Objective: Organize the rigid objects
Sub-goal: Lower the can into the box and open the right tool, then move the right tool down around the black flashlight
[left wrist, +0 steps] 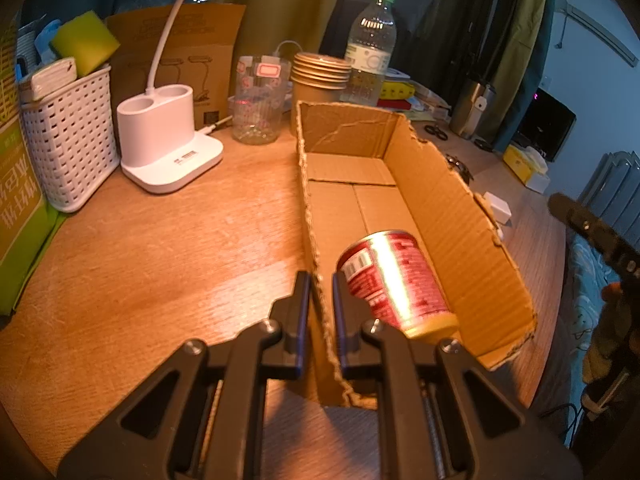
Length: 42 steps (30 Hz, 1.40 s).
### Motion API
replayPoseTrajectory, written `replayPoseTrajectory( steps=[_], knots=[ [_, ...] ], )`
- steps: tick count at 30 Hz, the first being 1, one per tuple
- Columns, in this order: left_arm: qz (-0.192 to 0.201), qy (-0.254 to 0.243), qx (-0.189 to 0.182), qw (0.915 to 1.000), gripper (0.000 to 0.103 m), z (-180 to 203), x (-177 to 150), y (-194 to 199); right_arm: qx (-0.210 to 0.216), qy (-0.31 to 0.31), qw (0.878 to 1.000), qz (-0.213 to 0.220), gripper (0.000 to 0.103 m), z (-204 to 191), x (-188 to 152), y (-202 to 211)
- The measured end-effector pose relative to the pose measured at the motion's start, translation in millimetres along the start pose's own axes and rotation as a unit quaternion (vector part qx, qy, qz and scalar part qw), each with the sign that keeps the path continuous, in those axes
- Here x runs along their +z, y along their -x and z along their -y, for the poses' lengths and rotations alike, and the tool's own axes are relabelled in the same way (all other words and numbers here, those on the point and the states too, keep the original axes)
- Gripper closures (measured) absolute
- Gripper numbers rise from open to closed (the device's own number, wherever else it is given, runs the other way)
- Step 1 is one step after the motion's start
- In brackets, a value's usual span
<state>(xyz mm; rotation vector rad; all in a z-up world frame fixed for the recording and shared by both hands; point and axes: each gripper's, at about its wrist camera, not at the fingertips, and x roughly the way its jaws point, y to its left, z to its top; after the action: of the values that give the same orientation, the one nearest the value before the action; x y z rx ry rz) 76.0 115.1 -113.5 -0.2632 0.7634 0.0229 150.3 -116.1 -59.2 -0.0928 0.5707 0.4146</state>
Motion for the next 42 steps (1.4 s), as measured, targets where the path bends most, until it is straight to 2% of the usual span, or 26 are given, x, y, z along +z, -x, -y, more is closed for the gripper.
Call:
replayPoseTrajectory(
  steps=[9, 17, 21, 25, 32, 35, 42],
  knots=[
    [0.000, 0.000, 0.000, 1.0000, 0.091, 0.1, 0.2, -0.3, -0.003, 0.005, 0.999, -0.047, 0.041, 2.4, -21.7, -34.9],
    [0.000, 0.000, 0.000, 1.0000, 0.091, 0.0, 0.0, -0.3, 0.002, 0.015, 0.997, -0.071, 0.041, -4.3, -31.1, -50.8],
    [0.000, 0.000, 0.000, 1.0000, 0.091, 0.1, -0.2, -0.2, 0.000, 0.020, 0.997, -0.081, 0.052, -6.7, -33.6, -57.2],
    [0.000, 0.000, 0.000, 1.0000, 0.091, 0.1, -0.2, -0.2, 0.002, 0.020, 0.996, -0.088, 0.055, -6.4, -36.2, -61.7],
    [0.000, 0.000, 0.000, 1.0000, 0.091, 0.1, -0.1, -0.3, -0.004, 0.020, 0.995, -0.099, 0.069, -3.9, -38.8, -68.0],
    [0.001, 0.000, 0.000, 1.0000, 0.091, 0.1, -0.2, -0.3, -0.003, 0.021, 0.995, -0.102, 0.071, -4.2, -39.6, -69.9],
    [0.001, 0.000, 0.000, 1.0000, 0.091, 0.2, -0.4, -0.2, -0.004, 0.026, 0.994, -0.108, 0.082, -5.6, -40.6, -72.2]
  ],
)
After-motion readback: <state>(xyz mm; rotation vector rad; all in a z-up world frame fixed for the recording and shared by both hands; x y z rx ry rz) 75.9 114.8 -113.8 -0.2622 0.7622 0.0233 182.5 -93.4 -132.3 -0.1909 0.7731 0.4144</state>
